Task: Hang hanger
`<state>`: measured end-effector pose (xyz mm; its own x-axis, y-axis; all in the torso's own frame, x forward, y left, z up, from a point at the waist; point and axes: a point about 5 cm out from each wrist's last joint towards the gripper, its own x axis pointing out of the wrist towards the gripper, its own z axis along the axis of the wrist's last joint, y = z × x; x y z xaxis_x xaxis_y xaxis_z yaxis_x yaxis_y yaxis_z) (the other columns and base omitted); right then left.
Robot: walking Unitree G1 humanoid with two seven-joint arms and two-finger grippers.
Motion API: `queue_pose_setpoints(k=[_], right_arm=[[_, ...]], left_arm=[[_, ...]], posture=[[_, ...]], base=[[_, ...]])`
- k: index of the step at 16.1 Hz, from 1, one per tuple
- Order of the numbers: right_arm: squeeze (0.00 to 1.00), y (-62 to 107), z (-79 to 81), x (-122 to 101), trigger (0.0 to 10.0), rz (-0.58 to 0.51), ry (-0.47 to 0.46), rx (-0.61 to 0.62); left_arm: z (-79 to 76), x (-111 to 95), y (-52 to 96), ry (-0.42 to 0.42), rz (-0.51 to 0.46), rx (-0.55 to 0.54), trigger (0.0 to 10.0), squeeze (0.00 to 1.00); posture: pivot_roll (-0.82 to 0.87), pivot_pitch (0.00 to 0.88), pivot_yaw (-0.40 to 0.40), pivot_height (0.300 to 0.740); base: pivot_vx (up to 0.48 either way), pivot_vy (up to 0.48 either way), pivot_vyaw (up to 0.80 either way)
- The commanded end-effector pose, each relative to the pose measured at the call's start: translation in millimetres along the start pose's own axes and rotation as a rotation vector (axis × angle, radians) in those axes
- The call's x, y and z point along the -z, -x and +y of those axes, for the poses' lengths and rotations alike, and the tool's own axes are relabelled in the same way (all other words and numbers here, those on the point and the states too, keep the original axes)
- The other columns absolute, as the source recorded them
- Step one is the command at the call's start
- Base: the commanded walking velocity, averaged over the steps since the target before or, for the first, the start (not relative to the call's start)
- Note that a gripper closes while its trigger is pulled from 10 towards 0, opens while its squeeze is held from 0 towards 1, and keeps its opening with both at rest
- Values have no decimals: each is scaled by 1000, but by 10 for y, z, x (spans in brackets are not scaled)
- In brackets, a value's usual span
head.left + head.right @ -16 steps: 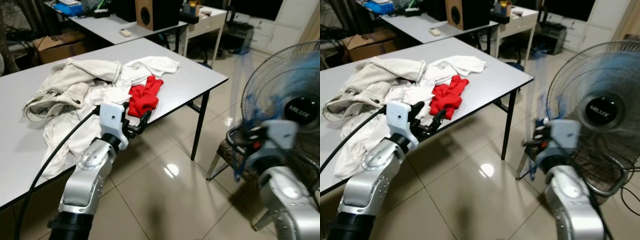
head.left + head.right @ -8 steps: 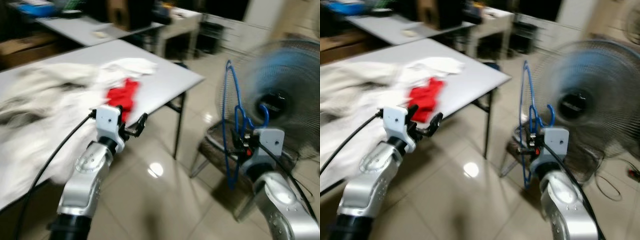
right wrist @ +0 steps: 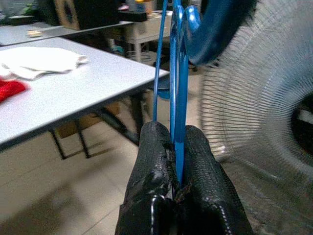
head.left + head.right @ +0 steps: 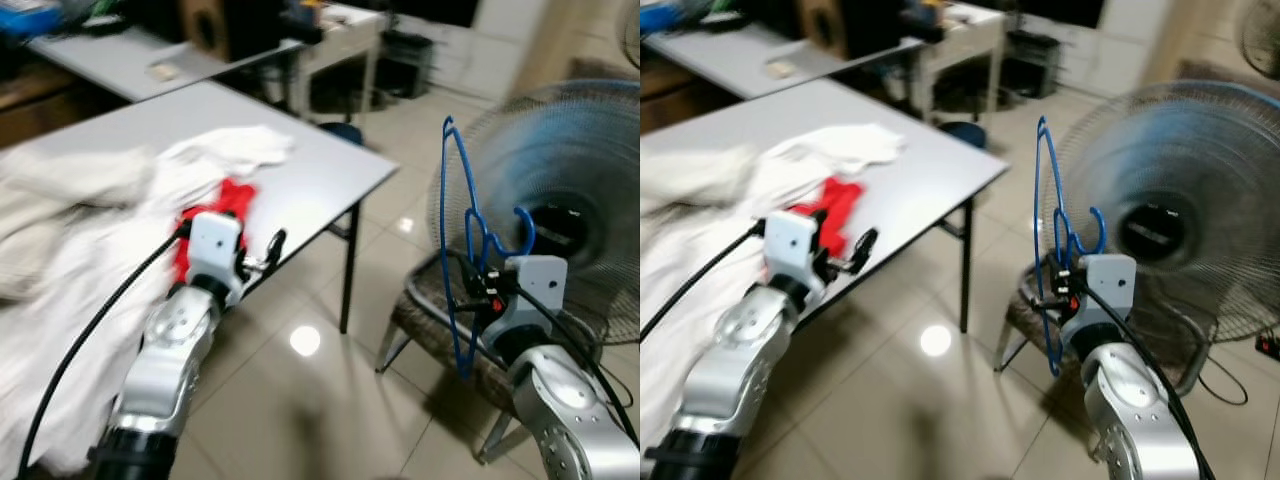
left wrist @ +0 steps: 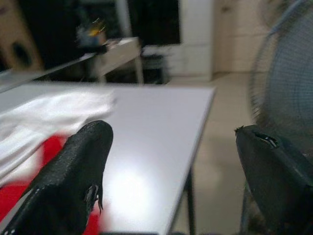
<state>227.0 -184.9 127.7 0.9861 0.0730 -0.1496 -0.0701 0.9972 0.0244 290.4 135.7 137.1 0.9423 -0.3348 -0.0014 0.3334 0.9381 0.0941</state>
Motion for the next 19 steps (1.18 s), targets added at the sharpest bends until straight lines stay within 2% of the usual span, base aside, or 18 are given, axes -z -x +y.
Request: queue_pose_setpoints(k=[1,3,5,7,8,9,10,12,13,14,15,17,19], right_arm=[[0,0,-30,-57,10000,-22,8,2],[0,0,-10,-54,10000,-15,12,-30],[0,5,-14,-50,10000,-15,0,-29],[0,18,18,9,10000,27,18,-87],[0,39,37,57,10000,68,34,-136],[0,51,30,73,10000,84,38,-147],[0,71,-2,94,10000,110,52,-160],[0,85,-45,93,10000,123,79,-167],[0,87,-57,95,10000,127,88,-169],[0,88,-71,102,10000,137,110,-172],[0,89,-72,103,10000,139,114,-174],[0,94,-68,101,10000,140,114,-175],[0,111,-63,99,10000,142,116,-177]], left_arm=[[-37,-1,-23,-24,1,12,10000,1000],[-34,-16,-2,-56,-1,37,10000,1000],[-39,-27,15,-54,-10,58,10000,1000],[-36,18,96,-164,41,166,10000,1000],[-7,100,161,-244,121,238,10000,831],[8,141,179,-259,159,264,10000,235],[56,203,184,-293,218,272,10000,0],[144,248,105,-347,258,220,10000,0],[159,261,63,-372,267,222,4353,0],[189,291,-23,-419,290,221,2314,0],[194,294,-34,-424,294,219,2314,0],[238,300,-84,-457,306,188,118,0],[312,306,-128,-483,327,144,0,0]], posture=[[-177,0,9,740],[-168,2,3,740],[-165,2,1,740],[-152,13,-9,740],[-156,19,-7,740],[-158,20,-6,740],[-163,23,-3,740],[-172,21,-1,740],[-174,19,-1,740],[-179,16,3,740],[-179,16,3,740],[-187,14,9,740],[-190,14,13,740]], base=[[401,0,0],[199,0,0],[0,0,0],[0,0,0],[0,0,0],[0,0,0],[0,0,0],[0,0,0],[0,0,0],[0,0,0],[0,0,0],[0,0,0],[0,0,0]])
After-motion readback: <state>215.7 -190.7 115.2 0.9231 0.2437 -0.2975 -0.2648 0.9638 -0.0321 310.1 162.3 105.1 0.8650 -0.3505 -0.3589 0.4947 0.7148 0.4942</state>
